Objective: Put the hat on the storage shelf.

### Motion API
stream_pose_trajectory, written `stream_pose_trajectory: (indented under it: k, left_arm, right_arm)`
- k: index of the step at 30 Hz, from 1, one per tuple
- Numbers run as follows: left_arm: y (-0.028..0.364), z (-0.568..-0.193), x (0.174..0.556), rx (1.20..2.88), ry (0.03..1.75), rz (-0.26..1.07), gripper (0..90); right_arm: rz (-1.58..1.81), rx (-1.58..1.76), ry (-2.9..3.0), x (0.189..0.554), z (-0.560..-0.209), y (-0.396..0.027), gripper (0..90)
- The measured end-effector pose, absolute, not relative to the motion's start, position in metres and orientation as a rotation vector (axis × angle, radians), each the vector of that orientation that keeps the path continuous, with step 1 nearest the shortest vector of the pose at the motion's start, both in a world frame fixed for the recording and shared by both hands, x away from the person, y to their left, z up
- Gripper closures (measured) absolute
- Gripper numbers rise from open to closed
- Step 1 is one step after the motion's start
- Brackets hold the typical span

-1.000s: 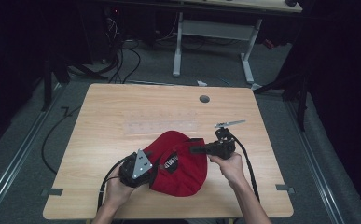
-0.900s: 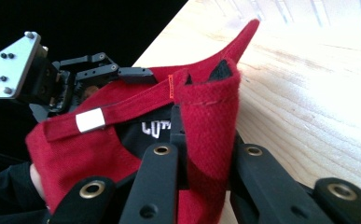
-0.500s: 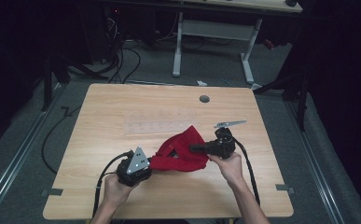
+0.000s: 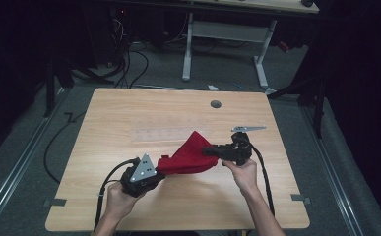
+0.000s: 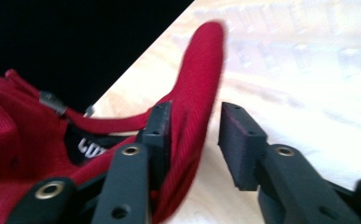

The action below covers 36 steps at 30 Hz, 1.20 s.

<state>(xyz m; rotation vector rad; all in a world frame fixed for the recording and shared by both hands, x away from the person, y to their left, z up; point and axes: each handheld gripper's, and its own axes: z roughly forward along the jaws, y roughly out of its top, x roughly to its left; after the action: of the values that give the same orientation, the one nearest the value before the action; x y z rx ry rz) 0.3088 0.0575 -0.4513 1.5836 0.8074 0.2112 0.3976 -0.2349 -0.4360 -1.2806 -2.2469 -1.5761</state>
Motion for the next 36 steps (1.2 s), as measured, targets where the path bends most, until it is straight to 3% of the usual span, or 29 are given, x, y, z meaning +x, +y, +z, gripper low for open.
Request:
stream_pose_trajectory:
  k: [13,36]
  left_arm:
    - [0.082,-0.441,0.319,1.484,0.898,0.175,84.7]
    - [0.125,-0.428,0.352,1.301,1.067,0.206,84.6]
  right_arm:
    - [-1.729,-1.487,-2.269,0.388,-0.422,-0.271,50.7]
    - [-1.325,-1.825,-2.611,0.381,-0.506,-0.283,42.8]
